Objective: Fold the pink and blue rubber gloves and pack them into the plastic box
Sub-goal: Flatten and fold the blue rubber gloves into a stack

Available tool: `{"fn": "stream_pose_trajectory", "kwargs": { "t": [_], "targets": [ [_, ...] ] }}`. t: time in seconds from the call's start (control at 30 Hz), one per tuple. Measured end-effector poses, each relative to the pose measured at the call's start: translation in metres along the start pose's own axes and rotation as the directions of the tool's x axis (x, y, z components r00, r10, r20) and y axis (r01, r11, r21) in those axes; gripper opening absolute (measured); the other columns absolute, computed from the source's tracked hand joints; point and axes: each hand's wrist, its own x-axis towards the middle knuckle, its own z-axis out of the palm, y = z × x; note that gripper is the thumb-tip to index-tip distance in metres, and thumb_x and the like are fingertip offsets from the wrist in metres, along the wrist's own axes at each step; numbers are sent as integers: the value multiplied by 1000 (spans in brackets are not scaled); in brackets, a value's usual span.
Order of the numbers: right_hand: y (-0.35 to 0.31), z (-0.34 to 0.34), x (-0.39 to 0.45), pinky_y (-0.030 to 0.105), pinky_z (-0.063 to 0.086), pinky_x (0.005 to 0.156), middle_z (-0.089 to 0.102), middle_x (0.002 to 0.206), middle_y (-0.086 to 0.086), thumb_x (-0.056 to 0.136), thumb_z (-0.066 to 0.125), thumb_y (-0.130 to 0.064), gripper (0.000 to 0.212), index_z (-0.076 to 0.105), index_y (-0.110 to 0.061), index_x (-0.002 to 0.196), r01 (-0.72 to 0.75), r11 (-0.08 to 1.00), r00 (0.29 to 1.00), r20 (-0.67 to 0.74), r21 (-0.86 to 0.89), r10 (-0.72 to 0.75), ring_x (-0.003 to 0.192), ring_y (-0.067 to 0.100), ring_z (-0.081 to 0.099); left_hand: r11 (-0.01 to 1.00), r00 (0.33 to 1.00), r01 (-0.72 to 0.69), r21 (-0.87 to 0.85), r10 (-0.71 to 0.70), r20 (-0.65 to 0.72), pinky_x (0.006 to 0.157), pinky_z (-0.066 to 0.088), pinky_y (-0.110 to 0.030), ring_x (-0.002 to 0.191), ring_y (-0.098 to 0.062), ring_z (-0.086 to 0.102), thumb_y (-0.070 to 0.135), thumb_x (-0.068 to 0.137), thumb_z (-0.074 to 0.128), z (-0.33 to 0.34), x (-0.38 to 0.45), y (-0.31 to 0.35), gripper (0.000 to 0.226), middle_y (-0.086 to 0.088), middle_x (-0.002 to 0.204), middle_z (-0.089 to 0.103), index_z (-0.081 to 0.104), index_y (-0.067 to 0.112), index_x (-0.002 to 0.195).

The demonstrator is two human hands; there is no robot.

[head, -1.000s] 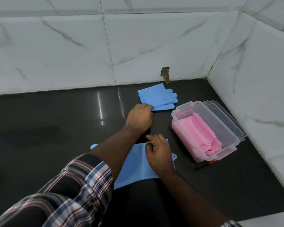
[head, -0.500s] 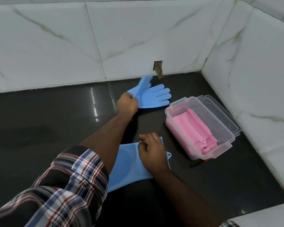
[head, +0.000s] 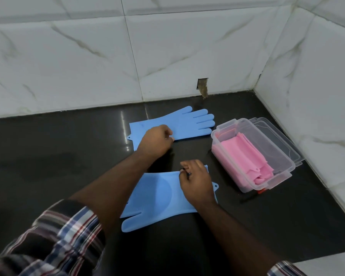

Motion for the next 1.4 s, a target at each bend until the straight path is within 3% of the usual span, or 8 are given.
{"fn": "stream_pose_trajectory", "kwargs": {
  "t": [0.13, 0.37, 0.77, 0.9, 1.03, 1.13, 1.23, 1.4],
  "targets": [
    [0, 0, -1, 11, 39, 83, 63, 101, -4, 84, 60, -6, 21, 70, -13, 102, -4, 1000, 1000, -7, -11, 4, 93, 8, 57, 910, 986, -158, 384, 122, 117, 104, 44, -44, 131, -30, 50, 38, 96, 59, 23, 19, 16, 53, -5, 146, 53, 48, 24, 146],
    [5, 2, 0, 18, 44, 84, 64, 101, -5, 86, 60, -8, 22, 70, -14, 105, -9, 1000, 1000, -14, 13, 9, 94, 7, 58, 761, 982, -185, 622, 165, 90, 84, 51, -41, 107, -31, 63, 23, 100, 46, 31, 27, 17, 30, -7, 118, 64, 56, 23, 128],
    [-2, -2, 1, 3, 38, 80, 63, 101, -7, 87, 64, -11, 23, 69, -13, 109, -54, 996, 999, 3, 65, 54, 88, 2, 58, 981, 980, 33, -191, -70, -187, 68, 58, -45, 78, -27, 65, 25, 92, 39, -82, 5, 41, 26, -13, 88, 66, 59, 8, 93],
    [-4, -4, 0, 3, 41, 78, 64, 102, -9, 88, 70, -19, 24, 68, -16, 112, -120, 977, 993, 25, 177, 117, 87, -1, 60, 661, 992, 119, -741, -106, 65, 61, 62, -37, 77, -23, 67, 18, 95, 44, -113, -29, 55, 19, -8, 88, 68, 63, 13, 91],
    [-25, -26, 13, 25, 53, 81, 73, 99, -9, 92, 68, -31, 15, 67, -28, 106, -308, 797, 951, 198, 520, 238, 97, 11, 69, 357, 953, 171, -918, 176, 246, 76, 53, -38, 90, -31, 63, 16, 101, 38, -117, -65, 49, 34, -11, 93, 71, 70, 7, 100],
    [-47, -52, 26, 44, 58, 83, 69, 118, -5, 82, 73, -41, 43, 60, -32, 121, -497, 519, 859, 480, 695, 179, 109, 19, 67, -24, 966, -162, -986, 199, -164, 107, 35, -27, 131, -39, 44, 17, 101, 30, -109, -73, 46, 42, -17, 121, 69, 68, 8, 116],
    [-70, -68, 31, 46, 60, 71, 74, 109, 1, 85, 73, -27, 35, 63, -24, 118, -567, 525, 793, 593, 635, 138, 99, 28, 71, 537, 998, 67, -841, -53, 45, 88, 51, -33, 105, -30, 62, 14, 98, 52, -91, -68, 24, 21, -5, 99, 74, 72, 16, 105],
    [-92, -85, 48, 50, 59, 78, 74, 107, 7, 97, 57, -7, 19, 69, -15, 111, -376, 522, 922, 364, 766, 131, 99, 29, 72, 297, 849, 517, -803, -60, 524, 81, 61, -46, 101, -34, 72, 74, 88, 52, -88, -77, -14, 75, -15, 119, 72, 71, 10, 122]
  ]
}}
